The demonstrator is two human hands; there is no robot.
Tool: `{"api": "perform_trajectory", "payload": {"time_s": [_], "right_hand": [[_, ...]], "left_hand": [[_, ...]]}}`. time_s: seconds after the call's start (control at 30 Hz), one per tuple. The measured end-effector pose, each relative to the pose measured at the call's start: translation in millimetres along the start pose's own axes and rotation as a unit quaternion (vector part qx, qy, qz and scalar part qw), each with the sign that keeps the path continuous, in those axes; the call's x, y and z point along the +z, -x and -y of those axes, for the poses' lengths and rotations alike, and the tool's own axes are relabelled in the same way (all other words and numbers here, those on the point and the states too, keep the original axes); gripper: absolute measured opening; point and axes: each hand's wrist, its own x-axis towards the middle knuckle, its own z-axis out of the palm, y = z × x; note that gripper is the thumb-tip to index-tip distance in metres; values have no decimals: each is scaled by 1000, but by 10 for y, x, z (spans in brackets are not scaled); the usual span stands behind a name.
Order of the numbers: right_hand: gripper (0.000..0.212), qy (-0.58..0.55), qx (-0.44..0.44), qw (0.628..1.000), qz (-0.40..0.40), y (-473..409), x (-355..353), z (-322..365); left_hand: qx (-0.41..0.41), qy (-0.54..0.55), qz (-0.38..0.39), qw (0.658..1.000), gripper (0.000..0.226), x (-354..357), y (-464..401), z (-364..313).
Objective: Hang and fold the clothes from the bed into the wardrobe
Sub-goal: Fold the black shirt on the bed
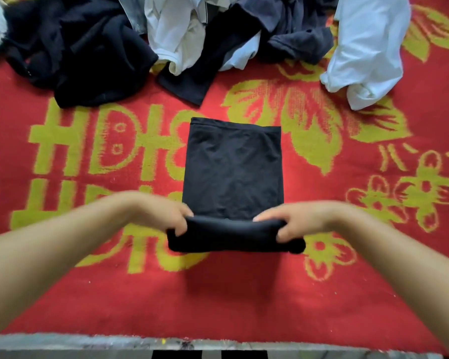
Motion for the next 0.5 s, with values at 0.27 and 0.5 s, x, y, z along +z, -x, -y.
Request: {"api": "perform_trajectory", "payload": {"time_s": [0.27, 0.5], "right_hand": [[53, -120, 58, 879, -457, -542, -1169, -166], [57, 233, 57, 825, -512, -1224, -378, -23]], "left_hand": [[74, 252, -440, 859, 32, -1232, -624, -366], [45, -245, -591, 768, 60, -361, -1303, -440]]}}
